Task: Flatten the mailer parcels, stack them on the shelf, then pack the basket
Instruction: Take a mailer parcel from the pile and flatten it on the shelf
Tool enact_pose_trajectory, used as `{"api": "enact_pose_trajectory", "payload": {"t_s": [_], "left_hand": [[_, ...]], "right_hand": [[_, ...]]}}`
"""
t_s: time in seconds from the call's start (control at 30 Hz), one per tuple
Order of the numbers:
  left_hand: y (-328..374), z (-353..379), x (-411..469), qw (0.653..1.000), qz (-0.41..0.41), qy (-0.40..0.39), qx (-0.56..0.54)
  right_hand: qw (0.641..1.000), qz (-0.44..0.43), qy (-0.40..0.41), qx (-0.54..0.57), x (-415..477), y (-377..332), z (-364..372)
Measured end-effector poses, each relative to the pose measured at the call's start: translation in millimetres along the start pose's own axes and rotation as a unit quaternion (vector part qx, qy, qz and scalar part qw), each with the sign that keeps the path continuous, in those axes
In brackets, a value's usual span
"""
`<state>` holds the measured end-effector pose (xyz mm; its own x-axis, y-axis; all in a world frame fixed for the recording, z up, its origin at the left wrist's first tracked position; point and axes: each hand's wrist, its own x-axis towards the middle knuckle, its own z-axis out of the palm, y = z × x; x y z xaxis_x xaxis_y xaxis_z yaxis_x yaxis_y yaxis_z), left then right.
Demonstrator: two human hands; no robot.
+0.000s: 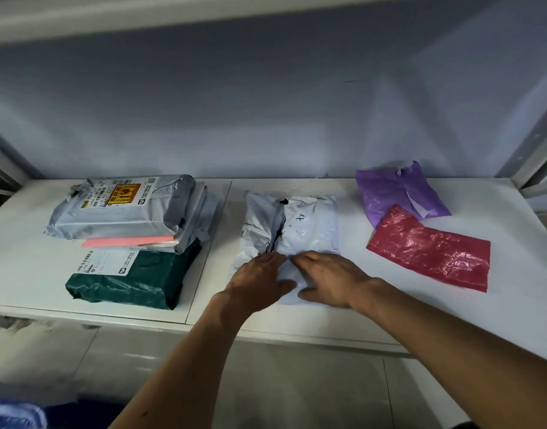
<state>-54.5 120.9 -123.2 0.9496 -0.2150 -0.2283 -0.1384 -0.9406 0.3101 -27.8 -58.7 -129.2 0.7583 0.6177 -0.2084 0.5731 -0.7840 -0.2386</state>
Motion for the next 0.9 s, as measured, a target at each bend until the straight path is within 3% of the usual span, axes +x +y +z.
{"api": "enact_pose_trajectory", "payload": {"t_s": [0.33, 0.53, 0.9], "left_hand": [[-4.6, 7.0, 12.6, 0.998, -0.006, -0.030, 0.049], [-8.3, 10.7, 9.5, 0.993, 0.006, -0.030, 0.113], [-8.2, 6.9, 4.6, 0.993, 0.014, -0.016, 0.119]], "right_hand": [[0.999, 0.025, -0.042, 0.004, 9.4, 3.0, 9.3], [0.999, 0.027, -0.019, 0.016, 6.8, 2.4, 8.8], [0.997, -0.010, -0.015, -0.072, 9.3, -7.5, -7.1]]}}
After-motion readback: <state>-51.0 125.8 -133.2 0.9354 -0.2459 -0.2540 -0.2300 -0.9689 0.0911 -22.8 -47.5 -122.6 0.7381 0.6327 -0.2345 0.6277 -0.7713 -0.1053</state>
